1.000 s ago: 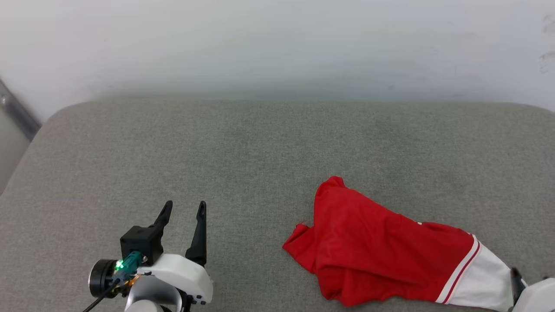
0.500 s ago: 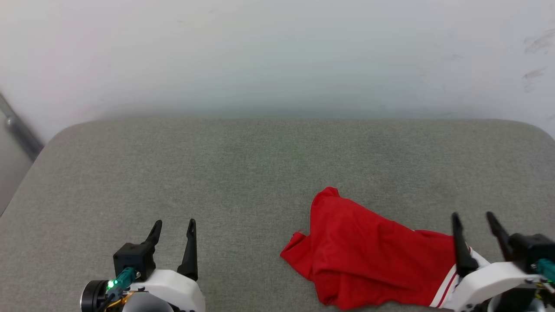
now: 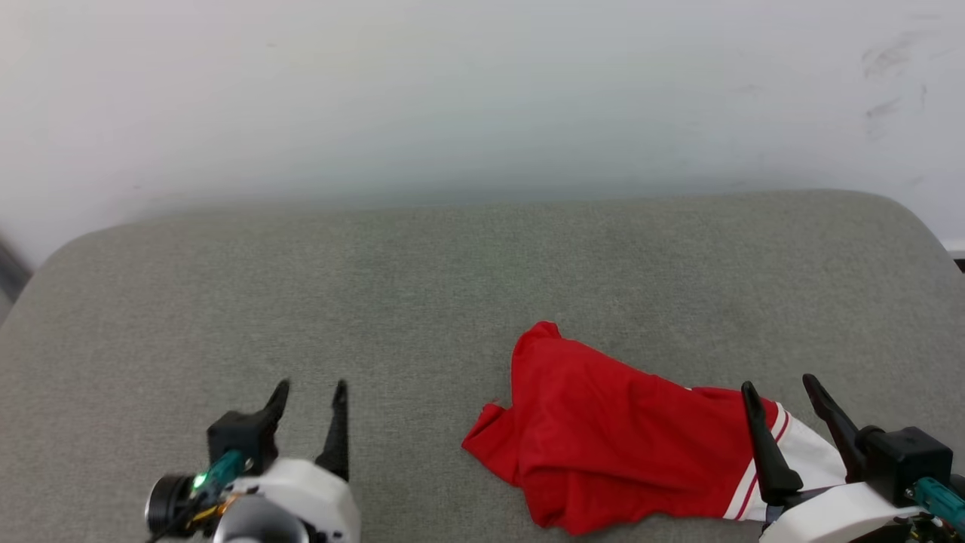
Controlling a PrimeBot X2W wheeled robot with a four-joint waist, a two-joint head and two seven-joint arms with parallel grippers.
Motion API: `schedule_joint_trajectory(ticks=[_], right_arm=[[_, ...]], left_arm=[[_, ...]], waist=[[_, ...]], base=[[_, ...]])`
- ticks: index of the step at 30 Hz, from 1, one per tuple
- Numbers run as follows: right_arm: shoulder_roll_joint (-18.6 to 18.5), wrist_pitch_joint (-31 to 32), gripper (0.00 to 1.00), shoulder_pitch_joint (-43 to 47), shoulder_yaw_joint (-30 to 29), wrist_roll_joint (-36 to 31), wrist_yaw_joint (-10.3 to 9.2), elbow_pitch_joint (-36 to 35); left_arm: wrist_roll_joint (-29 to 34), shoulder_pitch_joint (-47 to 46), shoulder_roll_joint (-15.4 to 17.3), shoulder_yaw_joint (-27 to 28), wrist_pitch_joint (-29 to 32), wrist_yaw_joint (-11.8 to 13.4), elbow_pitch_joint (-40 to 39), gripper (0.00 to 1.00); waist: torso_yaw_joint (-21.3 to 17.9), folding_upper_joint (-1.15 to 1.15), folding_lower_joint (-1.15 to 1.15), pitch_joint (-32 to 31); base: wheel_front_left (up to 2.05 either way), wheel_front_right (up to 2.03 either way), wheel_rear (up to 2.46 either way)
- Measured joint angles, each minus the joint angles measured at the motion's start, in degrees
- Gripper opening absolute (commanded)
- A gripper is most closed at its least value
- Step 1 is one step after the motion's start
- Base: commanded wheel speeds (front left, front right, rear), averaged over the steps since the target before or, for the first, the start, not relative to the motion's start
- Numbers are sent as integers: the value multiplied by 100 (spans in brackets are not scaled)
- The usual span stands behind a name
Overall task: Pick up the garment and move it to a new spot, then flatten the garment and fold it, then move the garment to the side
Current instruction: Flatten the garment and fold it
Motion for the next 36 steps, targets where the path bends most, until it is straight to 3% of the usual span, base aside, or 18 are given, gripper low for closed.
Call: schedule_joint_trajectory(ticks=[7,13,17,22,26,27,28,29,30,36], right_arm=[[0,158,100,-103,55,-27,0,-310],[-1,141,100,-378,182,-25,0,-346],[2,88,100,-503,235,12,0,-277],[2,-12,100,-603,255,32,0,-163],[2,-93,100,-692,263,32,0,-105],[3,-110,100,-701,271,32,0,-96],[3,-112,100,-710,272,32,0,-80],[2,-130,100,-727,269,33,0,-66],[2,-138,100,-751,267,35,0,-58],[2,-122,100,-725,118,75,0,29]], left_arm=[[2,-1130,-126,-483,722,-568,263,100],[-156,-1940,-99,-1045,2156,-1299,892,100],[-336,-2231,-92,-1330,2991,-1640,1223,100],[-619,-2357,-78,-1686,3923,-1868,1448,100],[-734,-2474,-47,-1762,4292,-1882,1545,100],[-791,-2481,-63,-1753,4367,-1879,1583,89],[-813,-2489,-71,-1752,4415,-1871,1613,42],[-832,-2489,-77,-1747,4442,-1866,1639,8],[-851,-2488,-87,-1747,4446,-1852,1669,0],[-779,-2298,-158,-1652,3811,-1629,1753,0]], waist=[[-184,0,0,305],[-386,0,0,749],[-548,0,0,1017],[-733,0,0,1251],[-831,0,0,1331],[-847,0,0,1333],[-853,0,0,1328],[-852,0,0,1320],[-847,0,0,1306],[-705,0,0,1107]], base=[[0,0,0],[0,0,0],[0,0,0],[0,0,0],[0,0,0],[0,0,0],[0,0,0],[0,0,0],[0,0,0],[0,0,0]])
